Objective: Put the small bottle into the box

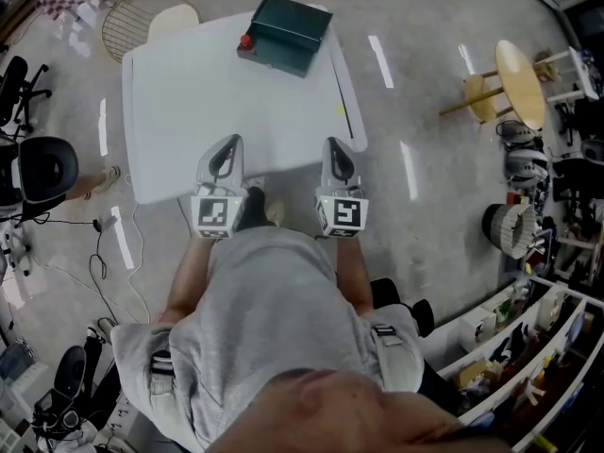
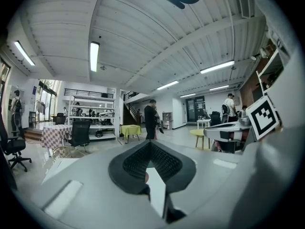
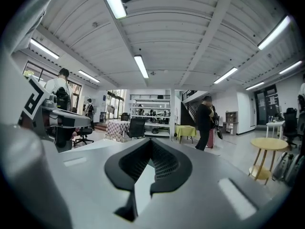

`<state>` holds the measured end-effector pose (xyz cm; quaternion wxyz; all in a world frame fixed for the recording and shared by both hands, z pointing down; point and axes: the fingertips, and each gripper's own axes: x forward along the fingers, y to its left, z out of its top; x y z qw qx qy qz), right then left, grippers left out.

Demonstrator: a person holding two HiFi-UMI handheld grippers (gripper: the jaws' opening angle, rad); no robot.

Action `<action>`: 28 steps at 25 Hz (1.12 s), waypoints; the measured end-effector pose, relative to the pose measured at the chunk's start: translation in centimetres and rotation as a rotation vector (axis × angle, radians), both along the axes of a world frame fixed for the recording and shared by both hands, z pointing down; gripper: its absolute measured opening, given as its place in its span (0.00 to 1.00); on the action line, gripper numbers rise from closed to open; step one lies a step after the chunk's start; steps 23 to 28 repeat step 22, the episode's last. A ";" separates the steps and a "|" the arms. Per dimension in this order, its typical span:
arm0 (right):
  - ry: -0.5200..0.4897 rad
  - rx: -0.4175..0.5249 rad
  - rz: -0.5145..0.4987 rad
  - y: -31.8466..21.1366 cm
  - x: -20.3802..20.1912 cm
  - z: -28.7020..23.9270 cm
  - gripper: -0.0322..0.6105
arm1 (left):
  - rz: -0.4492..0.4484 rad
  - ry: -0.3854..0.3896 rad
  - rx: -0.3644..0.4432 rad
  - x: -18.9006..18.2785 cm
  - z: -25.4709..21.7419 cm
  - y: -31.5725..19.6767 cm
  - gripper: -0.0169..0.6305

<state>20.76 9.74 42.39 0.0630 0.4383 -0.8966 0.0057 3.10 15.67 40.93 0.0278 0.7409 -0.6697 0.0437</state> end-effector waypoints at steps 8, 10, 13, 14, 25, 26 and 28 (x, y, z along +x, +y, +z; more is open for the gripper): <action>0.000 -0.004 -0.003 0.4 -0.3 0.1 0.05 | -0.002 0.001 -0.002 0.0 0.0 0.4 0.04; -0.003 -0.006 -0.003 0.3 -0.7 0.0 0.05 | -0.002 0.003 -0.004 -0.4 0.0 0.4 0.04; 0.001 -0.006 -0.002 0.4 -0.9 0.0 0.05 | -0.001 0.001 -0.007 -0.7 0.1 0.4 0.04; 0.002 -0.006 -0.003 0.4 -1.0 0.0 0.05 | -0.001 0.001 -0.007 -0.7 0.1 0.4 0.04; 0.004 -0.001 -0.005 0.3 -0.8 0.1 0.05 | 0.004 -0.005 -0.006 -0.4 0.1 0.1 0.04; 0.004 -0.001 -0.005 0.3 -0.8 0.1 0.05 | 0.004 -0.005 -0.006 -0.4 0.1 0.1 0.04; 0.004 -0.001 -0.005 0.3 -0.8 0.1 0.05 | 0.004 -0.005 -0.006 -0.4 0.1 0.1 0.04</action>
